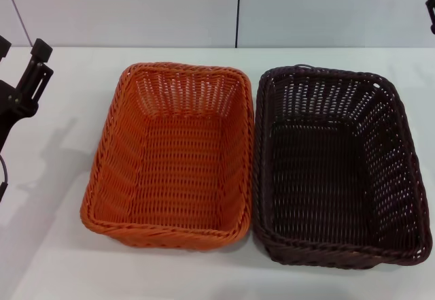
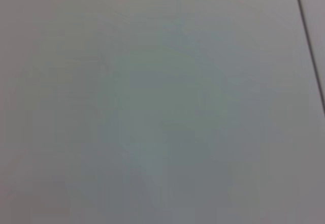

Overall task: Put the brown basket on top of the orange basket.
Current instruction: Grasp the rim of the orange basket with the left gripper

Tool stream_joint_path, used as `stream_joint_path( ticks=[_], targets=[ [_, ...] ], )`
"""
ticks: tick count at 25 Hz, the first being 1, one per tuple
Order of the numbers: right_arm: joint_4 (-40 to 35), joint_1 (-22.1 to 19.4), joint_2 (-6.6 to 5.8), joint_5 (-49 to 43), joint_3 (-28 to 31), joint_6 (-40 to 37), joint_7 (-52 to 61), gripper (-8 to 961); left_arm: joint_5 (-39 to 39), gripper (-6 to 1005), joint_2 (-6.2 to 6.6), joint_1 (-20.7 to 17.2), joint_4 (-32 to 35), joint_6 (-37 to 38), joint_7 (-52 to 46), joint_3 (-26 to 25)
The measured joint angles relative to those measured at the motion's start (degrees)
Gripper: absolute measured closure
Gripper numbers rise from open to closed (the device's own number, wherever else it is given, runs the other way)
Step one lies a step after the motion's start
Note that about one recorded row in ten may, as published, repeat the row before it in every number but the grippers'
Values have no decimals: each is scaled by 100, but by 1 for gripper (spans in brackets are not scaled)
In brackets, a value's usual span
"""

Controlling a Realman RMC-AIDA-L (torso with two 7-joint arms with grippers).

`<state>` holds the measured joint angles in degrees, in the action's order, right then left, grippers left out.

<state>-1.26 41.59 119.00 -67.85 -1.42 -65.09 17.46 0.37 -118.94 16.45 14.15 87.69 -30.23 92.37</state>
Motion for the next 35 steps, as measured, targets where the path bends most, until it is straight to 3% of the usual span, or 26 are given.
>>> stream_joint_path(
  ticks=[16, 35],
  targets=[
    [228, -423, 8, -6, -23, -1030, 51, 396, -12, 249, 17, -11, 6, 316, 2, -16],
    [225, -478, 3, 5, -7, -1073, 18, 397, -12, 255, 11, 38, 9, 421, 1, -67]
  ],
)
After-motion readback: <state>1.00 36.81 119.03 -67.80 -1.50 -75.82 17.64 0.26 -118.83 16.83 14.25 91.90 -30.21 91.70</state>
